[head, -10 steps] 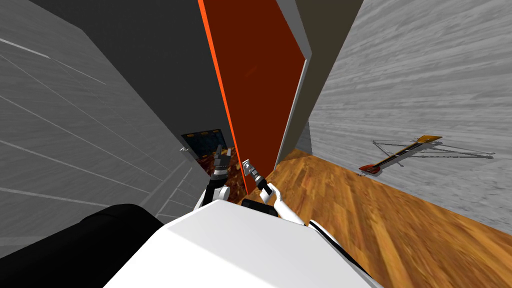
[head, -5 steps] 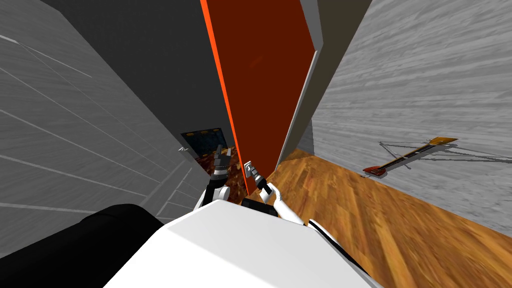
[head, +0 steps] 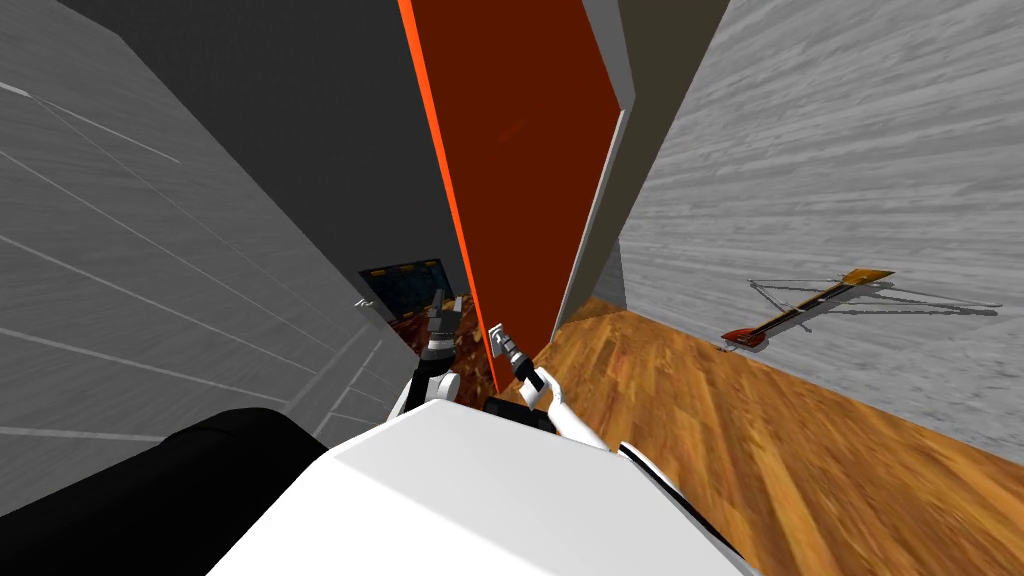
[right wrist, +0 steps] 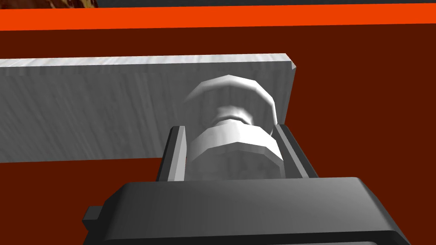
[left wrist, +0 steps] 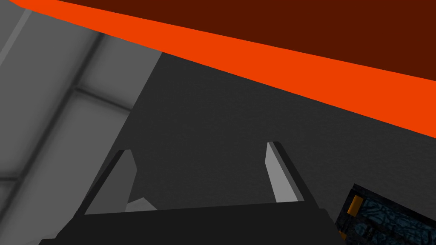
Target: Push the door open
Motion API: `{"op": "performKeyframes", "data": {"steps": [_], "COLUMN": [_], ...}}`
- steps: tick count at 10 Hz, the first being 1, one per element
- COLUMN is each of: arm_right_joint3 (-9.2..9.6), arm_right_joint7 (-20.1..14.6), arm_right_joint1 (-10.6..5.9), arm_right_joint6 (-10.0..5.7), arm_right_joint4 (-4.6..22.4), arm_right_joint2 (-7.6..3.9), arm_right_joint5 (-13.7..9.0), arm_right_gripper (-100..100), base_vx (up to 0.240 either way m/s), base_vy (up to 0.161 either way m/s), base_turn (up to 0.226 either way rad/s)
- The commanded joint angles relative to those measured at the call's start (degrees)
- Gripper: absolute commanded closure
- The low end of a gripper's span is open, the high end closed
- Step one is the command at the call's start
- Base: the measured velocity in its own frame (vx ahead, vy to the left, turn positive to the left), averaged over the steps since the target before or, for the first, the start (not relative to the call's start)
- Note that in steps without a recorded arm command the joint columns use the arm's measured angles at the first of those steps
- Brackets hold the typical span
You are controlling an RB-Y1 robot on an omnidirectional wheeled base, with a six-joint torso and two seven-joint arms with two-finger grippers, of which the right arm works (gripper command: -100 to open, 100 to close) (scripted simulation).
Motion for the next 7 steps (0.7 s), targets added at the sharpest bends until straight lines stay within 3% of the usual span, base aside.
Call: {"op": "performKeyframes", "data": {"steps": [1, 7], "arm_right_joint3": [-0.67, -2.57], "arm_right_joint7": [-0.18, -1.11], "arm_right_joint1": [0.43, 3.56], "arm_right_joint6": [0.02, 0.86], "arm_right_joint4": [-0.72, -2.60], "arm_right_joint2": [0.02, 0.16], "arm_right_joint5": [0.98, 5.39], "arm_right_gripper": [100, 100], "base_vx": [0.056, 0.105], "base_vy": [0.176, 0.173], "base_turn": [-0.120, -0.120]}}
